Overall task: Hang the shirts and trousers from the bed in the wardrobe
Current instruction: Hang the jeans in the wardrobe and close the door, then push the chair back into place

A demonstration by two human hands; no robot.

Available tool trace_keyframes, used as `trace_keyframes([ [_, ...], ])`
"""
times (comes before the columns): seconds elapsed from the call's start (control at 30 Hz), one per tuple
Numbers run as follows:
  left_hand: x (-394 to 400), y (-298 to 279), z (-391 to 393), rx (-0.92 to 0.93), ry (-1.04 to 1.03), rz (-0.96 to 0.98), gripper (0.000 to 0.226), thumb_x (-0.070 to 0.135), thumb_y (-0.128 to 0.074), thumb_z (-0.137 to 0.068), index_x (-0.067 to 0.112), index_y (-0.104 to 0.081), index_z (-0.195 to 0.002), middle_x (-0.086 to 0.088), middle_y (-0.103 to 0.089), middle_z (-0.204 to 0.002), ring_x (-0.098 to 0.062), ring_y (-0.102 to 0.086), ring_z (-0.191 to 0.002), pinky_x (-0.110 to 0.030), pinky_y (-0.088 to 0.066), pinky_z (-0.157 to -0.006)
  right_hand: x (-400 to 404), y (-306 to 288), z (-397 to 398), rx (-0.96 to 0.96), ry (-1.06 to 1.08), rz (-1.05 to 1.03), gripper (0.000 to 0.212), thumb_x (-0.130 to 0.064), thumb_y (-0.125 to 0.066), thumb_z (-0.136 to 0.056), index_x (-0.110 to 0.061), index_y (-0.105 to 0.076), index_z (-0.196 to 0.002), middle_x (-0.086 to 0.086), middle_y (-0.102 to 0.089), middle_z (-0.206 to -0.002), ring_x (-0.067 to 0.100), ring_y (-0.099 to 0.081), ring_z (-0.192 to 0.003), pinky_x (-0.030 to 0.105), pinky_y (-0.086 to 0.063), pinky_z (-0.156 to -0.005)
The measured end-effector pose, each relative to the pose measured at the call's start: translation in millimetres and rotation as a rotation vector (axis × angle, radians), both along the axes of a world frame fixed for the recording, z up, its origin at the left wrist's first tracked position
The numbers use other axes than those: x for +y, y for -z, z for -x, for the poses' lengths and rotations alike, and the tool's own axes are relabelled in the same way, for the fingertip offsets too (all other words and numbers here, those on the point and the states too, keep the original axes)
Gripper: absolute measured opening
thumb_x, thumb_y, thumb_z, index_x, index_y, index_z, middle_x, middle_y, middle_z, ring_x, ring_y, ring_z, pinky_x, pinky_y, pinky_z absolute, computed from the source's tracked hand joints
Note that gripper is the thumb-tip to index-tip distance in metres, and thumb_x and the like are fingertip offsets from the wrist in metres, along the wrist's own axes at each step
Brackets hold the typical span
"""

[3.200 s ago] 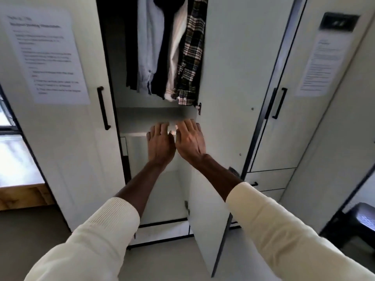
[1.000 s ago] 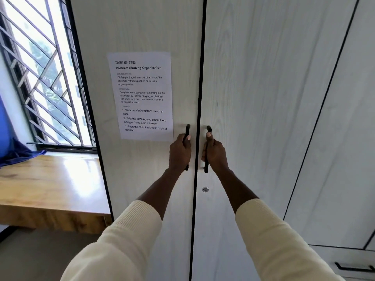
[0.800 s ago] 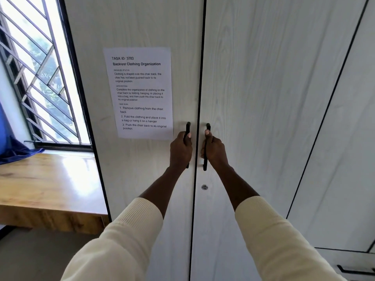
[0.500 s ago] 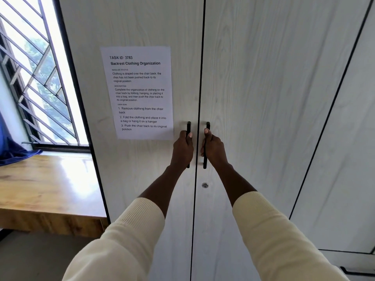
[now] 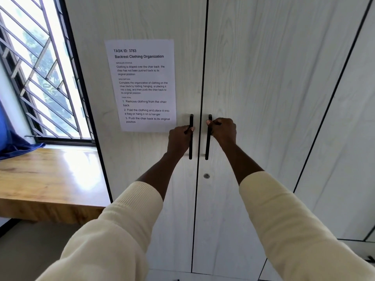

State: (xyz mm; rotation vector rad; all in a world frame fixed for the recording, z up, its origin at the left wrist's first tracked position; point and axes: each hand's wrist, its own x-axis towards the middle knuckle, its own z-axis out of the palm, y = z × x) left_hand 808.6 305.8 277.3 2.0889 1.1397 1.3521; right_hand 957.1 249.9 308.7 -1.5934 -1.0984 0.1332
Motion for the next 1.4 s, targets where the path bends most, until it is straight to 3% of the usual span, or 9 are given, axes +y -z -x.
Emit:
trace_keyframes([
  [0.1, -3.4, -6.0, 0.6, 0.068, -0.005, 0.007, 0.042, 0.030, -0.051, -0.101, 0.018, -0.048, -0.060, -0.011, -0.062, -0.062, -0.029, -0.058, -0.062, -0.034, -0.041, -0.063, 0.7, -11.1, -4.4, -0.033, 0.020, 0.096, 0.040, -0.045, -0.073, -0.084, -0.008, -0.068, -0.071, 0.009, -0.068, -0.070, 0.027, -0.066, -0.068, 0.032, -0.052, -0.068],
  [0.2, -19.4, -10.0, -0.6, 0.133, -0.025, 0.059, 0.039, 0.029, -0.047, -0.103, 0.006, -0.060, -0.074, -0.017, -0.066, -0.076, -0.033, -0.062, -0.078, -0.029, -0.034, -0.065, -8.0, -8.3, 11.9, -0.051, 0.096, 0.146, 0.041, -0.044, -0.065, -0.091, -0.010, -0.059, -0.069, 0.007, -0.064, -0.075, 0.031, -0.065, -0.078, 0.031, -0.045, -0.067],
  [0.3, -38.1, -10.2, 1.3, 0.206, -0.029, 0.078, 0.030, 0.026, -0.048, -0.102, -0.001, -0.061, -0.102, -0.021, -0.068, -0.100, -0.037, -0.062, -0.096, -0.031, -0.038, -0.071, -17.9, 11.5, 33.8, -0.066, 0.098, 0.209, 0.024, -0.028, -0.057, -0.098, -0.006, -0.066, -0.095, 0.015, -0.069, -0.101, 0.034, -0.065, -0.096, 0.030, -0.044, -0.071],
  [0.37, -50.9, -6.0, 8.7, 0.261, -0.037, 0.038, 0.031, 0.020, -0.050, -0.100, -0.002, -0.054, -0.121, -0.022, -0.064, -0.115, -0.038, -0.060, -0.107, -0.036, -0.043, -0.080, -25.8, 31.3, 41.2, -0.088, 0.062, 0.244, 0.015, -0.013, -0.053, -0.097, -0.005, -0.065, -0.101, 0.015, -0.066, -0.108, 0.034, -0.065, -0.100, 0.030, -0.046, -0.074],
  [0.47, -73.4, 14.0, 32.5, 0.360, -0.095, -0.035, 0.043, 0.015, -0.051, -0.098, -0.001, -0.044, -0.138, -0.023, -0.056, -0.130, -0.038, -0.054, -0.120, -0.042, -0.045, -0.094, -43.9, 66.4, 56.7, -0.206, 0.014, 0.292, 0.033, -0.002, -0.049, -0.093, -0.005, -0.057, -0.126, 0.013, -0.055, -0.129, 0.032, -0.057, -0.115, 0.037, -0.048, -0.090],
  [0.7, -163.9, 138.2, 90.8, 0.574, -0.189, 0.143, 0.041, 0.016, -0.050, -0.098, 0.006, -0.048, -0.138, -0.014, -0.053, -0.138, -0.033, -0.048, -0.127, -0.042, -0.038, -0.102, -132.8, 179.8, 115.5, -0.424, -0.247, 0.513, 0.041, -0.001, -0.053, -0.089, -0.003, -0.050, -0.130, 0.015, -0.053, -0.129, 0.033, -0.054, -0.117, 0.040, -0.046, -0.091],
  [1.0, -387.4, 334.8, 155.6, 0.800, -0.278, 0.713, 0.038, 0.020, -0.055, -0.092, 0.012, -0.054, -0.129, -0.013, -0.056, -0.131, -0.033, -0.051, -0.122, -0.041, -0.040, -0.097, -329.5, 357.6, 189.5, -0.554, -0.614, 0.937, 0.028, -0.010, -0.054, -0.090, -0.004, -0.058, -0.117, 0.019, -0.060, -0.122, 0.036, -0.059, -0.112, 0.040, -0.048, -0.090],
  [1.17, -506.0, 386.7, 204.0, 0.836, -0.315, 0.960, 0.038, 0.019, -0.051, -0.093, 0.012, -0.053, -0.130, -0.013, -0.055, -0.132, -0.033, -0.052, -0.120, -0.043, -0.041, -0.100, -419.6, 405.3, 232.2, -0.618, -0.822, 1.044, 0.024, -0.009, -0.052, -0.088, -0.007, -0.059, -0.112, 0.017, -0.062, -0.120, 0.037, -0.059, -0.110, 0.041, -0.049, -0.090],
  [1.4, -620.0, 416.9, 275.6, 0.805, -0.445, 1.085, 0.036, 0.022, -0.050, -0.092, 0.011, -0.058, -0.126, -0.013, -0.057, -0.130, -0.032, -0.053, -0.120, -0.042, -0.043, -0.100, -503.4, 436.3, 300.4, -0.664, -1.033, 1.082, 0.018, -0.008, -0.049, -0.093, -0.006, -0.060, -0.107, 0.017, -0.063, -0.116, 0.035, -0.061, -0.104, 0.032, -0.044, -0.076],
])
